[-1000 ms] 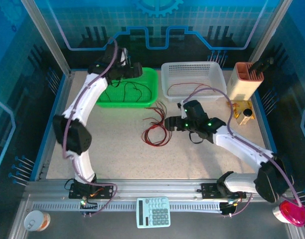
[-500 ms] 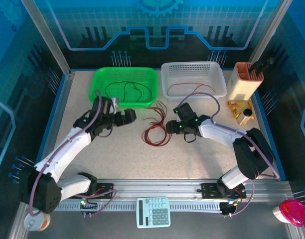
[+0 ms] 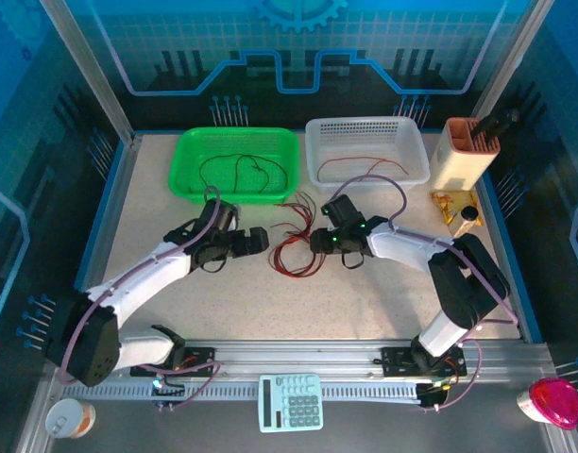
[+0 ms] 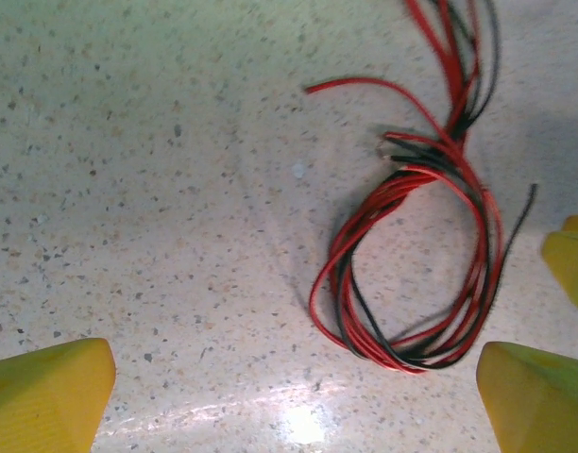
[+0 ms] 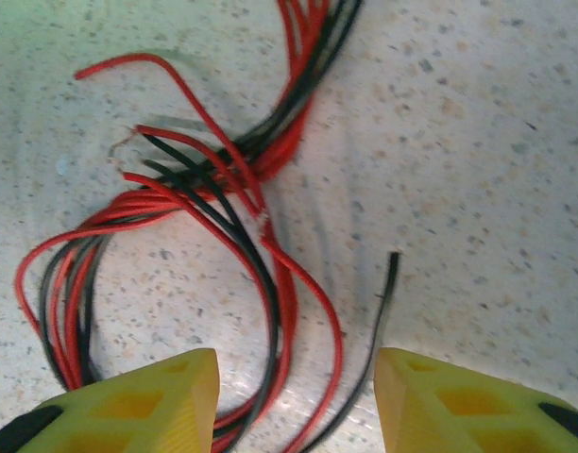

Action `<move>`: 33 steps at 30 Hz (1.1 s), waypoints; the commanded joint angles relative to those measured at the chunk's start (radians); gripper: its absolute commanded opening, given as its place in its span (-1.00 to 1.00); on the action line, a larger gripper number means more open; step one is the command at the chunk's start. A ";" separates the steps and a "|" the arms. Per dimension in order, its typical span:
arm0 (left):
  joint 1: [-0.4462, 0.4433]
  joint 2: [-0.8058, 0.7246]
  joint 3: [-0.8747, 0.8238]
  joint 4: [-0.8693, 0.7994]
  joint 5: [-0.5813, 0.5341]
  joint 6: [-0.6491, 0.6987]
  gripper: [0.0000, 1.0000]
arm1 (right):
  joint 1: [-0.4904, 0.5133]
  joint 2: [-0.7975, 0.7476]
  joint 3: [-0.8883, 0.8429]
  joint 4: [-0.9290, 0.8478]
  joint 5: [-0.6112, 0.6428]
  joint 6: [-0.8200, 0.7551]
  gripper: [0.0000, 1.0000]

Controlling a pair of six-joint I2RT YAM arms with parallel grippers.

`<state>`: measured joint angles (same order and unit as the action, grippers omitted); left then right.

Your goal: Untangle the cables

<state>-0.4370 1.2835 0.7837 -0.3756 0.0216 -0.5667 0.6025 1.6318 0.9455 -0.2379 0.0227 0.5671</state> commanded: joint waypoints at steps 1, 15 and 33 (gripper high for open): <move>-0.014 0.050 0.048 0.030 -0.030 -0.047 0.98 | 0.024 0.035 0.062 0.018 0.013 -0.050 -0.04; -0.016 0.105 0.073 0.037 -0.043 -0.114 0.98 | 0.052 0.212 0.175 0.007 0.014 -0.143 -0.12; -0.022 0.172 0.115 0.087 0.008 -0.185 0.98 | 0.077 0.049 0.008 0.039 0.007 -0.142 -0.16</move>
<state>-0.4480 1.4475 0.8619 -0.3061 0.0063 -0.7319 0.6689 1.7386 0.9497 -0.1818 0.0216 0.4347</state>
